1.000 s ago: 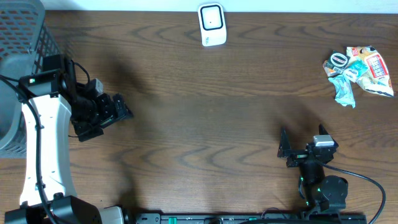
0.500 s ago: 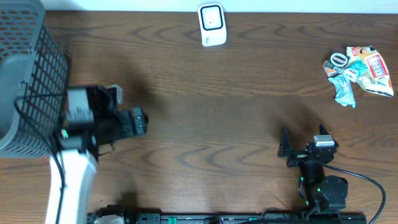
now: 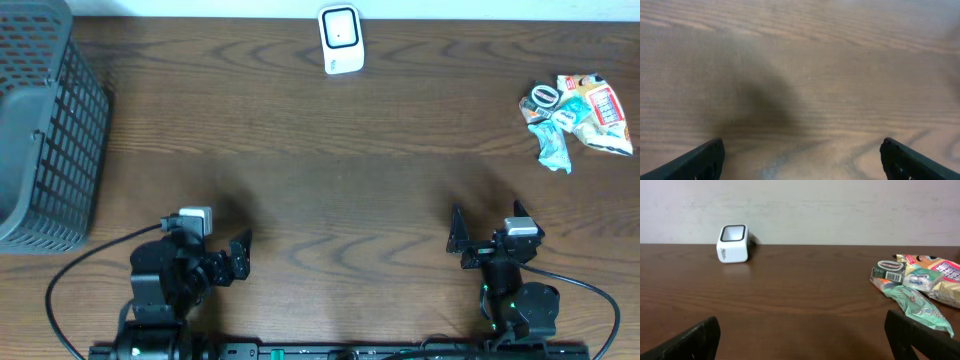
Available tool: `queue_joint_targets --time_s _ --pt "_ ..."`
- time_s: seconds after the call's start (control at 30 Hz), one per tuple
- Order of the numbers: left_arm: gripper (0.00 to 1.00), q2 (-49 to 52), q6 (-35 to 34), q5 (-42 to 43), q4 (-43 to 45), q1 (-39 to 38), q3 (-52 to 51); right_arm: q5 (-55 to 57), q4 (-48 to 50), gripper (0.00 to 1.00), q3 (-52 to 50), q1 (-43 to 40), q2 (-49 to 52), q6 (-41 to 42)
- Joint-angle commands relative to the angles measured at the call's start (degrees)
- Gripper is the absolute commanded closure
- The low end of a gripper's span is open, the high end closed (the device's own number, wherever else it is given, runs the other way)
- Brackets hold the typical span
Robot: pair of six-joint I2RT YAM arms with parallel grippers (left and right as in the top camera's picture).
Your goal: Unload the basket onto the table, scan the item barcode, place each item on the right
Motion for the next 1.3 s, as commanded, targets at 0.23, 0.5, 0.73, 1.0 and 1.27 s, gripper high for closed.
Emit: queue_joint_targets --time_s 0.23,0.5,0.73,1.0,1.27 --pt "0.02 -12.59 -6.82 -2.49 19.15 -0.13 -12.72 0.09 -0.31 0.01 -0.11 0.59 -0.33 -0.63" --pt "0.02 -17.27 -14.75 -12.57 23.39 -0.20 -14.75 0.09 -0.31 0.01 -0.11 0.59 -0.33 -0.63" --pt "0.02 -20.65 -14.71 -15.85 24.00 -1.95 -15.43 0.09 -0.31 0.01 -0.11 0.59 -0.33 -0.63" --pt "0.02 -21.03 -13.00 -15.50 28.85 -2.10 -18.47 0.11 -0.28 0.01 -0.11 0.59 -0.33 -0.63" --pt "0.02 -21.03 -0.87 -13.97 25.46 -2.10 -18.47 0.09 -0.28 0.01 -0.11 0.59 -0.31 -0.63"
